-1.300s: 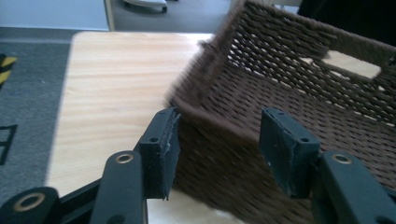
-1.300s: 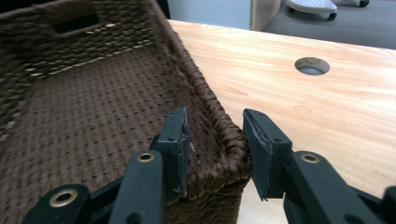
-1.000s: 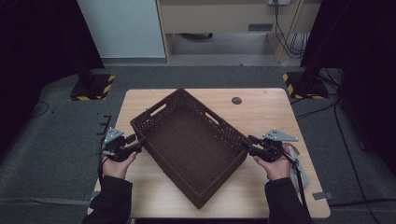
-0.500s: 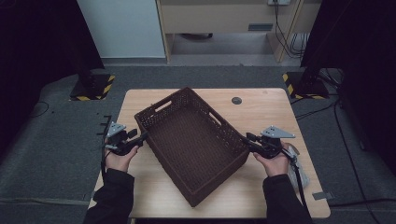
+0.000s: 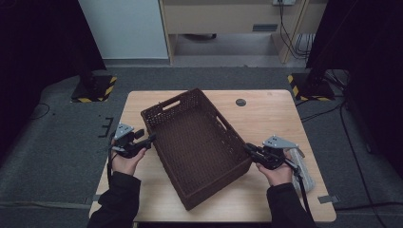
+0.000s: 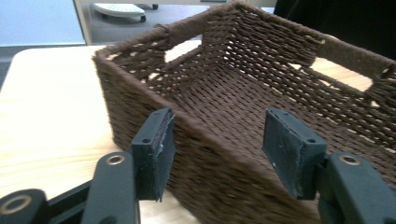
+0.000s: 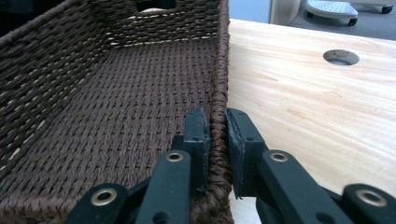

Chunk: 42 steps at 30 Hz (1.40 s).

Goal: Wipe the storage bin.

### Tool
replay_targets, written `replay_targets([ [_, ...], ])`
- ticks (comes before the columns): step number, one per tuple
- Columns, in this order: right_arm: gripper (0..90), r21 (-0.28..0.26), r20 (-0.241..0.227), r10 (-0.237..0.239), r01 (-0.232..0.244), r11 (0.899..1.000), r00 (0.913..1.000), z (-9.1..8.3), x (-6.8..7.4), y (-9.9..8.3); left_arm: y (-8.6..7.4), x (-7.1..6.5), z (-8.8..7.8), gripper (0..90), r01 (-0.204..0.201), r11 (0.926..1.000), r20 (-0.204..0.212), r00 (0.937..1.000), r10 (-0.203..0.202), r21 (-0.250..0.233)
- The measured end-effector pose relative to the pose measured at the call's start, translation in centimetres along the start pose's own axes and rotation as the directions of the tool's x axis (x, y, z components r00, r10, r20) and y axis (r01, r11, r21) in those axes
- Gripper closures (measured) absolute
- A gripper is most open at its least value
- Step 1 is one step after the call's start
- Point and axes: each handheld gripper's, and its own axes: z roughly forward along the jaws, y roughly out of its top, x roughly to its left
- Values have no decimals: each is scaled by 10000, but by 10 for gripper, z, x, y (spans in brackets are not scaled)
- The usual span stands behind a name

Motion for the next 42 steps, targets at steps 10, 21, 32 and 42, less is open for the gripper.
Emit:
replay_targets([
  [10, 656, -802, 115, -227, 236, 9965, 9997, -9, 0, 10, -6, -9, 15, 457, -371, 9971, -473, 9981, 403, 670],
  [21, 609, -1247, 896, 59, 53, 9922, 9960, -15, -21, 17, 0, -2, 32, 497, -395, 9971, -626, 9971, 435, 644],
  [32, 602, -1126, 1283, 212, -67, 9936, 9915, -20, -37, 10, 17, 12, 56, 485, 38, 9961, -747, 9972, 29, 886],
  [42, 602, -1274, 1438, 237, -53, 9918, 9893, -24, -40, 12, -7, -23, 9, 447, -728, 9936, -131, 9972, 742, 862],
])
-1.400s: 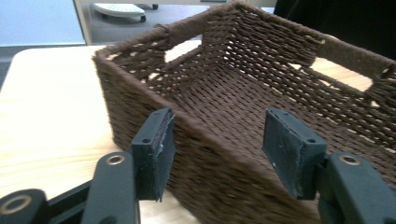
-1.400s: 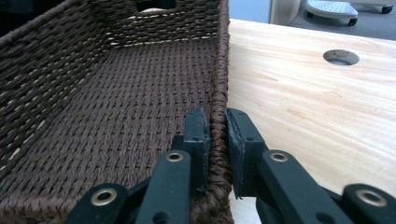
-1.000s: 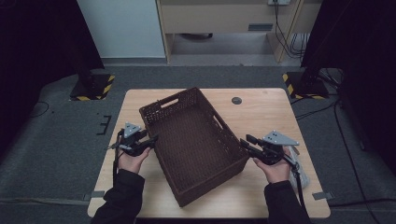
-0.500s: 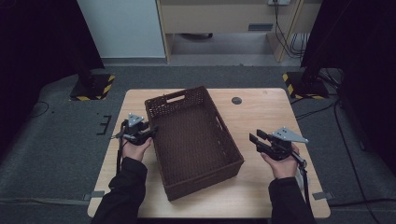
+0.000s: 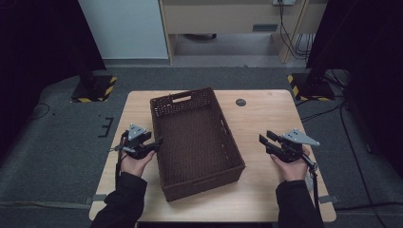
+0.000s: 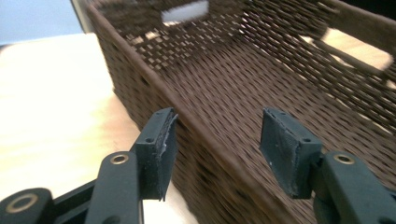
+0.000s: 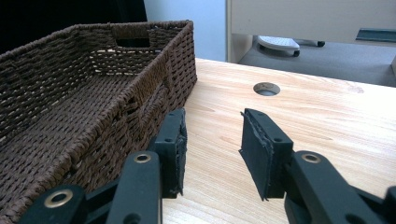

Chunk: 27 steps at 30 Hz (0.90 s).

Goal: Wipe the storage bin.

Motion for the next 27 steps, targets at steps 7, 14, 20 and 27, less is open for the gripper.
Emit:
replay_targets([
  [7, 599, -41, -57, -88, 87, 10000, 9999, 1, 0, 5, -5, 0, 3, 528, -119, 9999, 11, 9999, 119, 96],
  [14, 589, -103, -123, -112, 111, 9999, 9999, 5, 0, 12, 7, 16, 19, 600, -152, 9997, 42, 9999, 151, 177],
  [20, 575, -159, -284, -151, 147, 9998, 9995, 16, 5, 20, 19, 28, 36, 661, -220, 9994, 195, 9996, 214, 279],
  [27, 544, -307, -321, 108, -118, 9995, 9994, 33, 7, 29, 26, 33, 49, 688, -463, 9988, 516, 9976, 454, 166],
])
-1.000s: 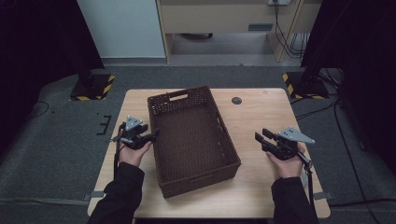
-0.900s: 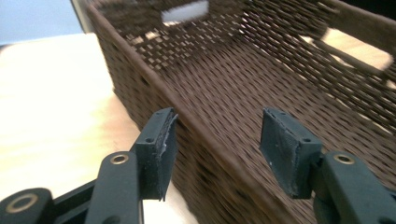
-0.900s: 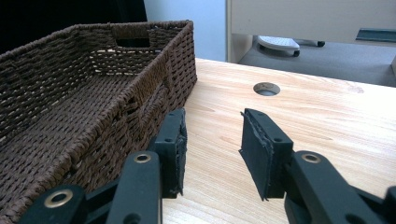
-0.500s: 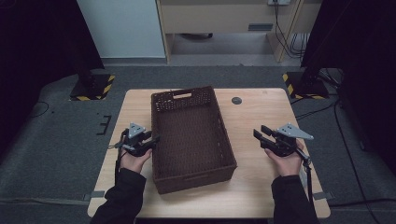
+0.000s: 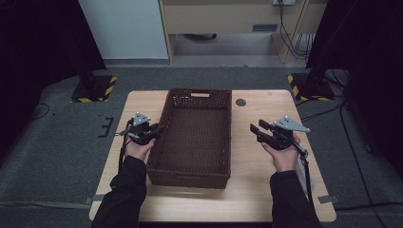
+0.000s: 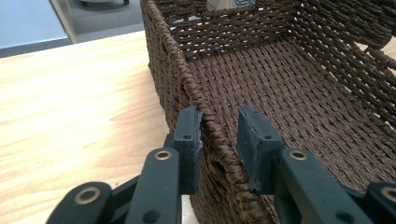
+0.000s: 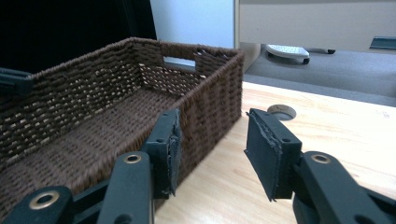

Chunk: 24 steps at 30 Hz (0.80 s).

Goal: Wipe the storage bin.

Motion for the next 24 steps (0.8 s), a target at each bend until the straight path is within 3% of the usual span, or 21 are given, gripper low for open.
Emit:
replay_targets([
  [2, 532, 0, -8, 95, -95, 10000, 10000, 6, 2, 1, -1, 0, -2, 656, -99, 9999, -43, 9999, 99, 20],
  [3, 525, 32, -1, 95, -95, 9999, 10000, 9, 3, 1, -3, -1, -5, 595, -139, 9999, -173, 9998, 140, 44],
  [5, 520, 157, -43, -19, 20, 9999, 10000, 15, 7, 0, -7, -1, -15, 525, 107, 9999, 109, 9999, -106, -75],
  [10, 517, 222, -53, -73, 74, 9997, 10000, 18, 9, -1, -28, -11, -39, 518, 212, 9997, 378, 9991, -209, -99],
  [13, 515, 256, -45, -36, 37, 9997, 10000, 19, 10, -2, -37, -18, -44, 579, 82, 10000, 509, 9987, -82, 1],
  [16, 512, 274, -26, -47, 48, 9996, 10000, 19, 10, -2, -37, -17, -43, 657, 271, 9996, 840, 9961, -274, 42],
  [24, 508, 359, 70, -106, 103, 9993, 9999, 19, 7, -3, -33, -6, -36, 694, 265, 9996, 1415, 9896, -272, 75],
])
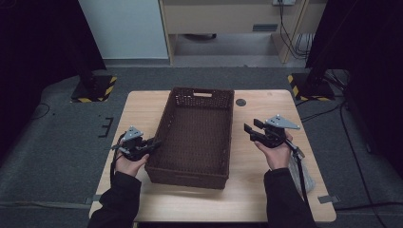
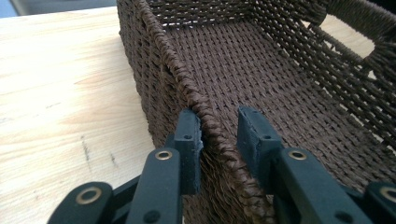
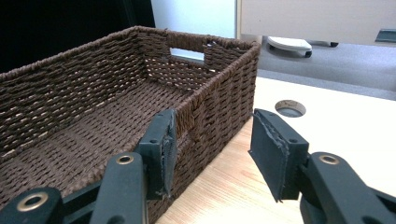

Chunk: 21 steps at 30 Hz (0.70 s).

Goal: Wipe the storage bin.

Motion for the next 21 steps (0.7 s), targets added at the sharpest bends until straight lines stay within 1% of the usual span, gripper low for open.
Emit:
replay_targets([
  [4, 506, 46, -6, 14, -14, 10000, 10000, 4, -1, 0, 6, 5, 7, 696, -231, 9997, 272, 9994, 229, 69],
  [5, 504, 41, -4, 53, -53, 10000, 10000, 7, -1, 0, 7, 7, 9, 697, -300, 9995, 329, 9990, 298, 65],
  [7, 503, 41, -11, 72, -72, 10000, 10000, 9, 0, 0, 10, 10, 13, 697, -339, 9994, 475, 9983, 335, 75],
  [9, 499, 40, -40, 96, -96, 9999, 9999, 14, 1, 0, 12, 11, 15, 693, -401, 9992, 486, 9980, 397, 83],
  [10, 499, 70, -77, 84, -83, 9999, 9999, 18, 2, -1, 12, 10, 15, 687, -477, 9988, 387, 9981, 473, 90],
  [11, 498, 76, -70, 118, -117, 9999, 9999, 20, 3, -2, 12, 8, 14, 665, -567, 9984, 109, 9983, 567, 44],
  [12, 498, 104, -88, 84, -83, 9999, 9999, 22, 3, -3, 10, 6, 12, 606, -576, 9983, -245, 9980, 575, -9],
  [13, 497, 130, -108, 129, -128, 9998, 9999, 25, 5, -3, 9, 4, 10, 534, -500, 9987, -412, 9979, 495, -113],
  [14, 497, 147, -125, 124, -122, 9998, 9998, 27, 6, -4, 7, 3, 7, 502, -489, 9986, -461, 9978, 480, -179],
  [16, 494, 192, -158, 106, -103, 9998, 9998, 32, 8, -6, 2, -3, -1, 454, -346, 9990, -632, 9975, 328, -278],
  [18, 488, 209, -211, 123, -119, 9997, 9997, 37, 10, -7, -2, -7, -10, 457, -445, 9983, -697, 9967, 418, -378],
  [19, 486, 114, -211, 145, -143, 9998, 9997, 39, 11, -7, -5, -9, -15, 435, -313, 9987, -707, 9971, 285, -392],
  [20, 481, 99, -233, 181, -179, 9998, 9996, 41, 12, -7, -8, -12, -19, 425, -245, 9989, -578, 9981, 221, -403],
  [21, 480, 125, -263, 177, -174, 9998, 9995, 43, 13, -6, -13, -15, -24, 431, -312, 9989, -521, 9982, 294, -342],
])
